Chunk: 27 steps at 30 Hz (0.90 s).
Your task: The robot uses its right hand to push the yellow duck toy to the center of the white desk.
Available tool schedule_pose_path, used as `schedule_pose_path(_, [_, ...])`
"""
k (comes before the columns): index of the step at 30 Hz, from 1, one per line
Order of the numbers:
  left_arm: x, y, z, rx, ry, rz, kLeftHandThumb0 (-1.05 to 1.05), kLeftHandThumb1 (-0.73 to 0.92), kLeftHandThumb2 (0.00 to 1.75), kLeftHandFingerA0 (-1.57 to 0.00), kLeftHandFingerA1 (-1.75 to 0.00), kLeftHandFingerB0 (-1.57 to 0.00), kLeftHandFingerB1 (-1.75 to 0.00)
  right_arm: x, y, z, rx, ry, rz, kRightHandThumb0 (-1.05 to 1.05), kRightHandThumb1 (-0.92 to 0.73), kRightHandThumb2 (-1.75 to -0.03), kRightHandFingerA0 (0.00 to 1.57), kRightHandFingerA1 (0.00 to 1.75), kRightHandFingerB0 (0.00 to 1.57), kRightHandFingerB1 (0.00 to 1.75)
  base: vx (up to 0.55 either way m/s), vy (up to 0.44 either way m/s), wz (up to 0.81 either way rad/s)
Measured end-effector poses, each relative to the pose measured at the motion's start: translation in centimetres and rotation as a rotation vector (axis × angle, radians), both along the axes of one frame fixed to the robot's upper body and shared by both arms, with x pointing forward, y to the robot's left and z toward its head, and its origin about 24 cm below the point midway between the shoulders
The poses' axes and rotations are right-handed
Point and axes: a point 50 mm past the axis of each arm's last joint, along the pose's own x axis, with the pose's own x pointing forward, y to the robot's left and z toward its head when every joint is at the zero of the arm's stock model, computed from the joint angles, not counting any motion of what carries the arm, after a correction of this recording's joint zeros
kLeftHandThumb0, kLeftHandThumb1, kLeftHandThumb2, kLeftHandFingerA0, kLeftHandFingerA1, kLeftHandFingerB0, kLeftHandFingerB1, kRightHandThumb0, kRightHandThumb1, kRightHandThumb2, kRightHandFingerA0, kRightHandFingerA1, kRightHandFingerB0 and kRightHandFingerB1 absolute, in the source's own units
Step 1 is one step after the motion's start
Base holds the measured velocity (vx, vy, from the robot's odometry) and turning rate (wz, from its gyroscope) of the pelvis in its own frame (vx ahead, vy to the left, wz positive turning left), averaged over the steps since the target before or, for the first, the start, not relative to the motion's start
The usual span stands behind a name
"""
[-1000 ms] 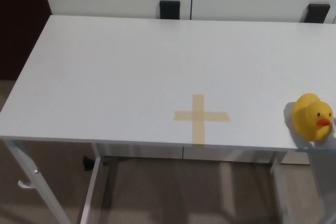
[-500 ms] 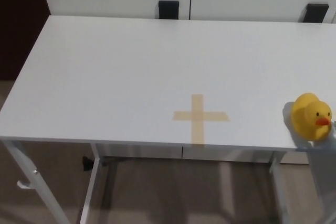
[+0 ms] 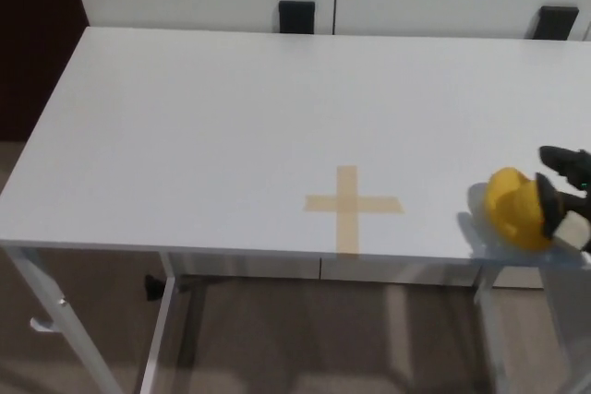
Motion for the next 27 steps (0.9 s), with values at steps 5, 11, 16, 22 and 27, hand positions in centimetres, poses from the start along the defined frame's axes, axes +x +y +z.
schedule_pose_path(5, [0.2, -0.1, 0.0, -0.002, -0.003, -0.003, -0.12, 0.67, 0.72, -0.84, -0.65, -0.78, -0.56, 0.3, 2.0, -0.2, 0.026, -0.014, 0.022, -0.79, -0.92, -0.74, 0.11, 0.44, 0.19, 0.36, 0.0, 0.0, 0.0])
schedule_pose_path(11, [0.1, -0.1, -0.1, -0.002, 0.0, -0.006, -0.12, 0.67, 0.71, -0.84, -0.65, -0.78, -0.57, 0.3, 3.6, -0.5, 0.057, -0.025, 0.02, -0.77, -0.77, -1.16, 0.01, 0.33, 0.04, 0.28, 0.0, 0.0, 0.0])
schedule_pose_path(16, [0.1, -0.2, -0.1, 0.0, 0.001, -0.008, -0.12, 0.67, 0.71, -0.84, -0.68, -0.77, -0.59, 0.0, 4.7, -0.8, 0.114, -0.037, -0.006, -0.78, -0.76, -1.16, 0.02, 0.28, 0.03, 0.25, 0.0, 0.0, 0.0])
schedule_pose_path(22, [0.2, -0.2, -0.1, 0.001, 0.0, -0.008, -0.11, 0.67, 0.74, -0.85, -0.64, -0.8, -0.6, -0.2, 6.3, -1.2, 0.171, -0.047, -0.023, -0.92, -0.86, -1.2, 0.0, 0.13, 0.11, 0.1, 0.0, 0.0, 0.0])
schedule_pose_path(27, [-0.1, -0.4, -0.3, -0.007, 0.007, -0.009, -0.11, 0.68, 0.74, -0.84, -0.65, -0.79, -0.6, -0.2, 8.3, -1.2, 0.203, -0.058, -0.03, -0.99, -0.84, -1.16, 0.0, 0.11, 0.13, 0.04, 0.0, 0.0, 0.0])
